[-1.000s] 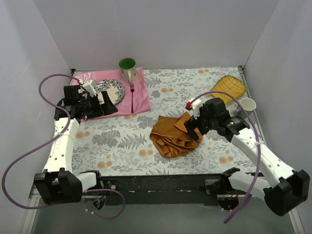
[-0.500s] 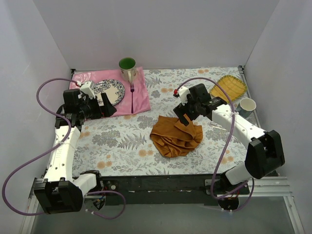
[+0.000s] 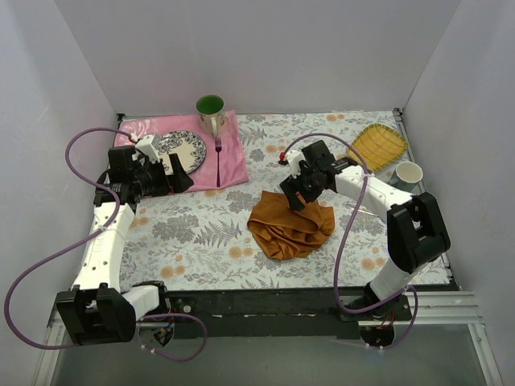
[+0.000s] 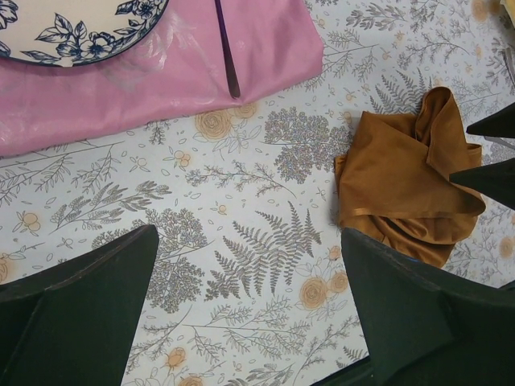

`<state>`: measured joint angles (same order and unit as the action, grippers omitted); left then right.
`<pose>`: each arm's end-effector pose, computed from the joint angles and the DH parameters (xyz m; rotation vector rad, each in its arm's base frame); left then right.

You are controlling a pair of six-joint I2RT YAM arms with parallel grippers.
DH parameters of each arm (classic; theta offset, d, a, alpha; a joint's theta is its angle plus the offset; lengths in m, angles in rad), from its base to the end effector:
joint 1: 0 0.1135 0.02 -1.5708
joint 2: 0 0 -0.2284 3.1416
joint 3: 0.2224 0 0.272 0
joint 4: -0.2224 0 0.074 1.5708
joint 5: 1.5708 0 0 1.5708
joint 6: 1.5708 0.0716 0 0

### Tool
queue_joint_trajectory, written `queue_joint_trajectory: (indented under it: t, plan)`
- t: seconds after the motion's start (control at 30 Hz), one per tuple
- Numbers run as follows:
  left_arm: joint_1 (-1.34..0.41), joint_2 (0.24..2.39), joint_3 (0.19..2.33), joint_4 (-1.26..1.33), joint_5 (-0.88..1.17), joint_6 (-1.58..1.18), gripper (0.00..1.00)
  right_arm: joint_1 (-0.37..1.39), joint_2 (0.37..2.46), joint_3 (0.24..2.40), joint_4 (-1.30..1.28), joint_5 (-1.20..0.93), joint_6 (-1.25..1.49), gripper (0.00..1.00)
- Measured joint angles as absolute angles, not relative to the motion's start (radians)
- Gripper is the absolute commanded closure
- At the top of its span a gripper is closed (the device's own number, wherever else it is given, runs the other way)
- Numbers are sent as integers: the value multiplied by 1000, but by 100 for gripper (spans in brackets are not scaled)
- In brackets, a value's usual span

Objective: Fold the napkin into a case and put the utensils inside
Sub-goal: Pick up the crumpled napkin from the center of the board.

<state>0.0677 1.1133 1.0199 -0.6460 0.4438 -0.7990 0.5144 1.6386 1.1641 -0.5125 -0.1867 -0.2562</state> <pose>0.2927 -0.0110 0.2600 -0.7822 2.2536 -0.8748 0.3229 0.1978 0.1531 -1.0314 2.3509 0.3375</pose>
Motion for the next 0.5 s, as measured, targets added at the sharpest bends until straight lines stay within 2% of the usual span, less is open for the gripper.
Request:
queue_joint_trajectory:
  t: [0.17,0.5]
  plan:
    - [68,1116,1004,-627,443,-799,2,548,1670,1193,-503,-203,-246,19]
    - [68,1116,992,-618,429,-777,2,596,1723,1203,-476,-98,-245,41]
